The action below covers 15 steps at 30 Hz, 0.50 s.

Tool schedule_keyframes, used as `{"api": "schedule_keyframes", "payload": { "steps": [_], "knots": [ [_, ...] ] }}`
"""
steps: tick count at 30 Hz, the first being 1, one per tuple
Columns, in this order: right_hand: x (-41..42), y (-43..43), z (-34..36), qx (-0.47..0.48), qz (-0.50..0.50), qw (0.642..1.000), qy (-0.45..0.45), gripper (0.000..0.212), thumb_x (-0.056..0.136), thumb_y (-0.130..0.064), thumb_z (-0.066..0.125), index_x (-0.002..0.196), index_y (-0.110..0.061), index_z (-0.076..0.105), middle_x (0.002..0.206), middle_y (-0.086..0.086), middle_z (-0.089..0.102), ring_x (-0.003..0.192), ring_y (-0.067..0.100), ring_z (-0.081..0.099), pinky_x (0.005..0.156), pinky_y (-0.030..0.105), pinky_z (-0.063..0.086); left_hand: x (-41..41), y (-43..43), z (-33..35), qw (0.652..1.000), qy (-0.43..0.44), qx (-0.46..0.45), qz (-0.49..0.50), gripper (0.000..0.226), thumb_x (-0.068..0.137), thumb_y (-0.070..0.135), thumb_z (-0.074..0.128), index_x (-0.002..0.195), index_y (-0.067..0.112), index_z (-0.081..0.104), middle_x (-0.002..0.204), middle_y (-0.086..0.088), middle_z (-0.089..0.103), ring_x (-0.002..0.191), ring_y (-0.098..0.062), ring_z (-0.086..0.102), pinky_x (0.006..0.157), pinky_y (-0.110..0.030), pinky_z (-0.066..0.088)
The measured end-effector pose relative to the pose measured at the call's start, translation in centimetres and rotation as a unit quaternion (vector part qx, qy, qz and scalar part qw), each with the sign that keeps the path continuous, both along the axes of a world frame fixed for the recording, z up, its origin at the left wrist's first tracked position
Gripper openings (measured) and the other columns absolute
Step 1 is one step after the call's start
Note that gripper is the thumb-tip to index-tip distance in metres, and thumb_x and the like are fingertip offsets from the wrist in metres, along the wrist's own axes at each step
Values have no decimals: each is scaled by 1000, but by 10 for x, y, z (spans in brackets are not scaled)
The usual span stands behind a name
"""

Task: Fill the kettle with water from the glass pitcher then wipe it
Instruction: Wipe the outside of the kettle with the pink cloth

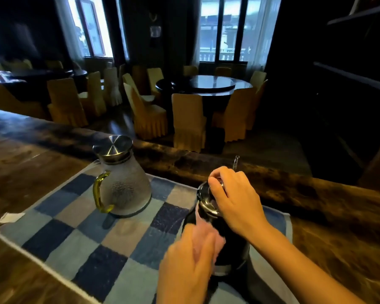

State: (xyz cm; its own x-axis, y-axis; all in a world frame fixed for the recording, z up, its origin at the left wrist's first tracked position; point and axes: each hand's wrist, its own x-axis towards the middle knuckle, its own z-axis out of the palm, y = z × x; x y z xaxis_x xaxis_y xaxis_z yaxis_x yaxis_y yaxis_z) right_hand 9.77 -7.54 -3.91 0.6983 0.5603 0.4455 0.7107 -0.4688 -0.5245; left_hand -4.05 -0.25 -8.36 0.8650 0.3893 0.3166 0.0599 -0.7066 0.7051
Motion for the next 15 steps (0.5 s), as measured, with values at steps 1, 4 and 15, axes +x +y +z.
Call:
{"api": "schedule_keyframes", "payload": {
  "steps": [1, 4, 15],
  "knots": [
    [0, 0, 0, 5, 5, 1000, -1, 47, 82, -62, 16, 91, -31, 50, 90, -12, 55, 88, 12, 44, 69, 32, 39, 8, 1, 8, 998, 6, 58, 26, 28, 83, 51, 40, 95, 26, 46, 87, -1, 64, 74, -15, 65, 66, -35, 53],
    [0, 0, -1, 11, 10, 1000, -9, 47, 82, -61, 18, 92, -28, 50, 91, -9, 56, 89, 17, 46, 72, 37, 42, 22, 1, 30, 996, 73, 58, 15, 18, 92, 33, 40, 88, 18, 51, 78, -10, 63, 67, -20, 63, 65, -38, 52],
    [-5, -2, -5, 45, 24, 998, -33, 45, 87, -58, 21, 89, -26, 53, 86, -5, 60, 86, 20, 51, 67, 40, 46, 5, -37, 16, 954, -49, -269, 125, 65, 90, 60, 30, 60, 13, 63, 54, -1, 66, 53, -8, 61, 56, -22, 47]
  ]
}}
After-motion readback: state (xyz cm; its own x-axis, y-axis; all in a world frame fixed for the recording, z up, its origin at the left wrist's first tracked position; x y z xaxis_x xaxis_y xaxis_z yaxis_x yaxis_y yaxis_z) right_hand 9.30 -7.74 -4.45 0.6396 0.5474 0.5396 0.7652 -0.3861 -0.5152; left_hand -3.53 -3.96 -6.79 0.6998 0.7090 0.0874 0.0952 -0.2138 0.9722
